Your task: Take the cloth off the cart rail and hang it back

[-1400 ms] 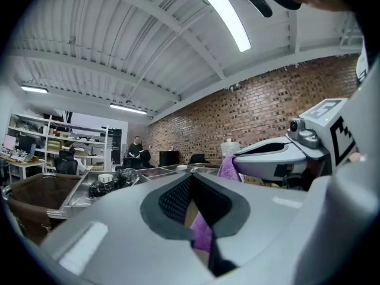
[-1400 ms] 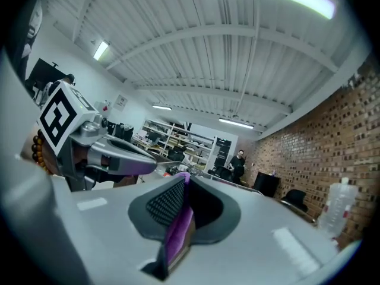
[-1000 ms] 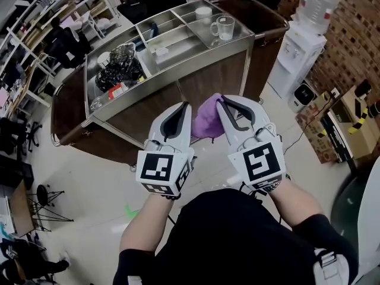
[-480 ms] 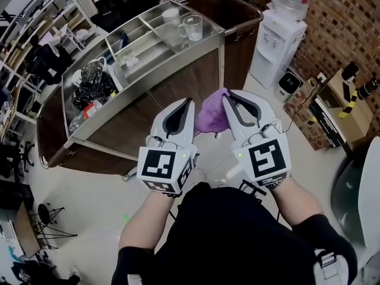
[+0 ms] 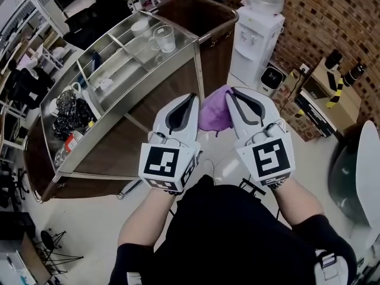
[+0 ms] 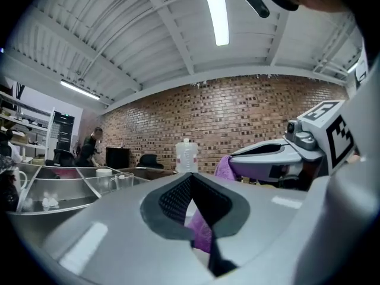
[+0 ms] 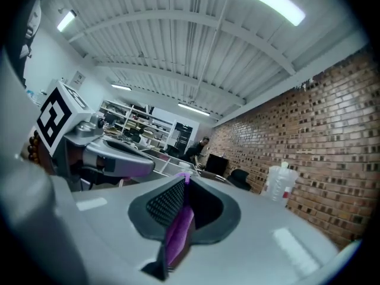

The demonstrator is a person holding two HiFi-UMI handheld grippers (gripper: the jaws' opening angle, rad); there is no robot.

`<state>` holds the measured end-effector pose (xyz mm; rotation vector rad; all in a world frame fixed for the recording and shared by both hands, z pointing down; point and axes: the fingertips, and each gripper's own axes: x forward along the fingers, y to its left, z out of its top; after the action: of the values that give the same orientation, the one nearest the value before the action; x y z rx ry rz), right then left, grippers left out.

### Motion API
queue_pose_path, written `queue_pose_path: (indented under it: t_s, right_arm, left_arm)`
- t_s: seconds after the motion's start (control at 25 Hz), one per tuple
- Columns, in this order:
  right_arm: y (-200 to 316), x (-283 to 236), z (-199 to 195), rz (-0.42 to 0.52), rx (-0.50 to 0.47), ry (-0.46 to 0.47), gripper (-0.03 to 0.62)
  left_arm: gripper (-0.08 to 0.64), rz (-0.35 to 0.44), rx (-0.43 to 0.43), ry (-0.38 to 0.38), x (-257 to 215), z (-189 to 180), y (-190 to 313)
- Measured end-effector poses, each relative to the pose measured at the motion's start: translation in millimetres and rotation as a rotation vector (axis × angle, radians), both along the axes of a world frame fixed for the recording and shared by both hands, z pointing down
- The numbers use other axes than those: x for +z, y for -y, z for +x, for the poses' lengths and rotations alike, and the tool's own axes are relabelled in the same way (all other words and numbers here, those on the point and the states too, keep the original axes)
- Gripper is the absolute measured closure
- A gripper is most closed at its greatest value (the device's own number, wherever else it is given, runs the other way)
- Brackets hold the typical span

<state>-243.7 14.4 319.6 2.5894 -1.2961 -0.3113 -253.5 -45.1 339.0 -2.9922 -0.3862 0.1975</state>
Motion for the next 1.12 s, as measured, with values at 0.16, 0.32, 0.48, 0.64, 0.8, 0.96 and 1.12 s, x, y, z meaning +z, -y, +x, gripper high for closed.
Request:
queue_pose_path:
  t_s: [0.16, 0.32, 0.48, 0.64, 0.8, 0.96, 1.12]
  right_arm:
    - [-1.3, -1.8, 56.8, -0.007, 0.074, 0.058, 0.571]
    - [-11.0, 3.7, 101.3, -0.044, 0.149, 0.185, 0.571]
    - [-11.7, 4.6, 137.8, -0.047, 0.2, 0.194, 0.571]
    - [-8.2, -13.6, 182.0, 0.002, 0.203, 0.077, 0.571]
    - [-9.5, -18.2, 217.4, -0.002, 0.255, 0.117, 0.571]
    - [-6.3, -24.6, 242.9, 0.016, 0.282, 0.088, 0.571]
    - [-2.9, -20.3, 258.6, -0.012, 0.313, 0.134, 0.571]
  left_arm:
    - [0.562, 0.017, 0.063, 0.006, -8.5, 56.1, -2.0]
    - [0.561, 0.016, 0.1, 0.015, -16.7, 103.9, -5.9]
    - [0.563, 0.032, 0.141, 0.01, -19.2, 138.7, -5.7]
    - [0.563, 0.053, 0.185, 0.004, -24.8, 178.1, -5.8]
    - [0.561, 0.063, 0.226, 0.026, -33.5, 210.6, -6.7]
    - [0.563, 0.074, 0.261, 0.019, -38.9, 232.2, -4.9]
    - [0.562, 0.071, 0.282, -0.006, -44.5, 249.1, -0.3]
